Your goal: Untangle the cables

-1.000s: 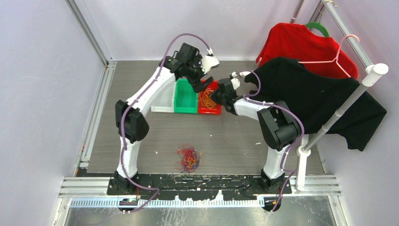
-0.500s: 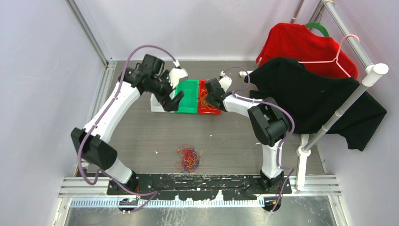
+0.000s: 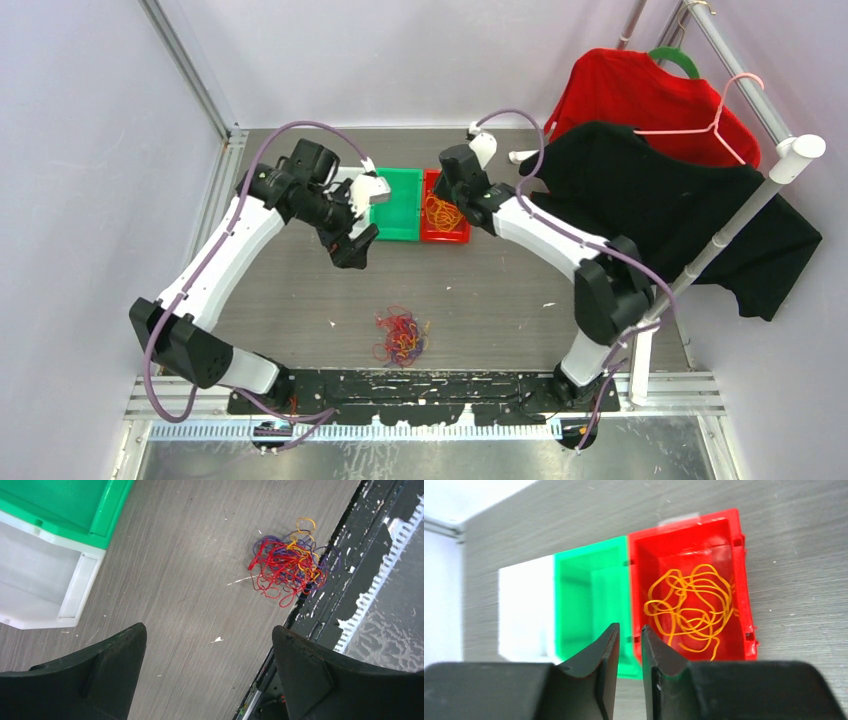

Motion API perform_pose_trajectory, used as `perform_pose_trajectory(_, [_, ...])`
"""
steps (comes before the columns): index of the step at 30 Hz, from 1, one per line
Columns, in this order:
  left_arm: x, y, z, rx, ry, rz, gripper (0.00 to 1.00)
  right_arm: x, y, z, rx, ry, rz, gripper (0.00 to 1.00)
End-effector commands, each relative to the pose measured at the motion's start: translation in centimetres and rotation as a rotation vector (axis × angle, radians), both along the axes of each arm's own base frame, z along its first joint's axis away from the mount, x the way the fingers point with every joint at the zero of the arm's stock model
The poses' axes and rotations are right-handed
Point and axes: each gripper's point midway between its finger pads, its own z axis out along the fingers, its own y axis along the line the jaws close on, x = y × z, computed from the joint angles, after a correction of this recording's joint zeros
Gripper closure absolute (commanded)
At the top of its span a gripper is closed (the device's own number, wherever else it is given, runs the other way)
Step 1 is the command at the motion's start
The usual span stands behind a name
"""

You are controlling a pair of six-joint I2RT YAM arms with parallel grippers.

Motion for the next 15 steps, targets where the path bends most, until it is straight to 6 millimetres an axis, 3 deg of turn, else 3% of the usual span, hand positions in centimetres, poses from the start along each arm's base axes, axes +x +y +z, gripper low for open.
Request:
perform_pose_trajectory(1, [-2.2, -0.1, 1.2, -0.054, 0.001, -0.052, 0.06, -2.1, -0.6, 5.3, 0.042, -0.116, 0.011, 0.69])
perform_pose_trajectory(7, [-3.8, -0.1, 0.3, -0.081, 0.012, -0.094, 0.08, -6.3, -0.9, 4.3, 0.029, -0.135, 0.077, 0.60])
perform_pose_trajectory(9, [-4.2, -0.1, -0.1, -0.087, 0.026, -0.110, 0.09, -8.9, 0.0, 3.9, 0.010, -0.157, 0.167, 0.55])
perform_pose_trajectory(12, [-4.4, -0.4, -1.2, -0.082, 0.049, -0.120, 0.14, -13.7, 1.1, 1.6, 0.011, -0.131, 0.342, 0.49])
perform_pose_trajectory(15, [-4.8, -1.0, -2.5, -0.078, 0.100, -0.128, 0.21, -18.4, 1.6, 0.5, 0.057, -0.108, 0.470, 0.48])
